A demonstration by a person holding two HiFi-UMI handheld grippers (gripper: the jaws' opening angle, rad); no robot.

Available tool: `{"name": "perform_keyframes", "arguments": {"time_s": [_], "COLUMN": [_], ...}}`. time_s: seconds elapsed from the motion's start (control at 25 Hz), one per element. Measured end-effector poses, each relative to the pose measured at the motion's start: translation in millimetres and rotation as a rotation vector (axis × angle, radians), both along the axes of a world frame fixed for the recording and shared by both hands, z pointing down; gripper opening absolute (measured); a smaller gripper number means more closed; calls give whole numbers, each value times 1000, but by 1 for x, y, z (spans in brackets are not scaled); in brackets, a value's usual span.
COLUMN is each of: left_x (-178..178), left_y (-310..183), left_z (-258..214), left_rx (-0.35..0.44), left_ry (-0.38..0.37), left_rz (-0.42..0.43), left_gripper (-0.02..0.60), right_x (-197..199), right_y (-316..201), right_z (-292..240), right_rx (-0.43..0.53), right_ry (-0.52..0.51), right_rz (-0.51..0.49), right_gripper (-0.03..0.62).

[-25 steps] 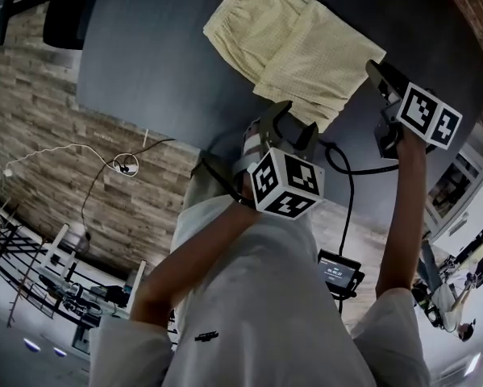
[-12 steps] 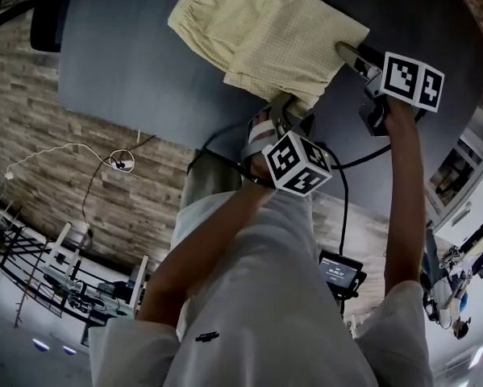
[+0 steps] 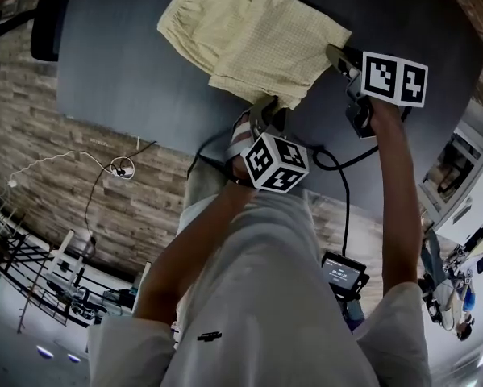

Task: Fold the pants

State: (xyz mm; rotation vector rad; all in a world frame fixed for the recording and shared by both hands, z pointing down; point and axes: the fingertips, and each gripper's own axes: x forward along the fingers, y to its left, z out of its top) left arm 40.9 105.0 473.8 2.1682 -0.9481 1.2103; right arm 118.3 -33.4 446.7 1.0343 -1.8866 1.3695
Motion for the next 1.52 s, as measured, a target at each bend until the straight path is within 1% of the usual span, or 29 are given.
{"name": "perform_keyframes", "arguments": {"time_s": [0.12,0.32,0.52,0.64,0.84,0.96,1.32,1.44,1.52], "left_x": [8,6,52,61,66,72,58,46,31], "left_y": [7,11,56,61,61,60,38,29,19], "left_z": [-1,-11,-25,-35,-58,-76,-119,-128,-128], "left_rx": [-27,-62,-87,-108,-160,-166,-177,-179,-181], "left_ry": [9,44,97,146,269,319,421,451,470], "left_rz": [20,69,102,105,93,86,43,18,-2], "left_gripper": [69,55,52,52,52,52,52,52,52], "right_x": [11,9,57,65,69,76,62,49,33], "right_y": [10,14,58,64,61,61,37,27,17], "right_z": [-3,-9,-16,-23,-41,-53,-92,-101,-102], "right_rx": [1,-15,-10,-5,25,48,93,107,114], "right_ry": [24,48,58,56,63,67,43,39,39], "right_rz": [14,25,38,57,92,107,126,122,115], "right_gripper": [51,48,48,46,48,46,46,46,46]}}
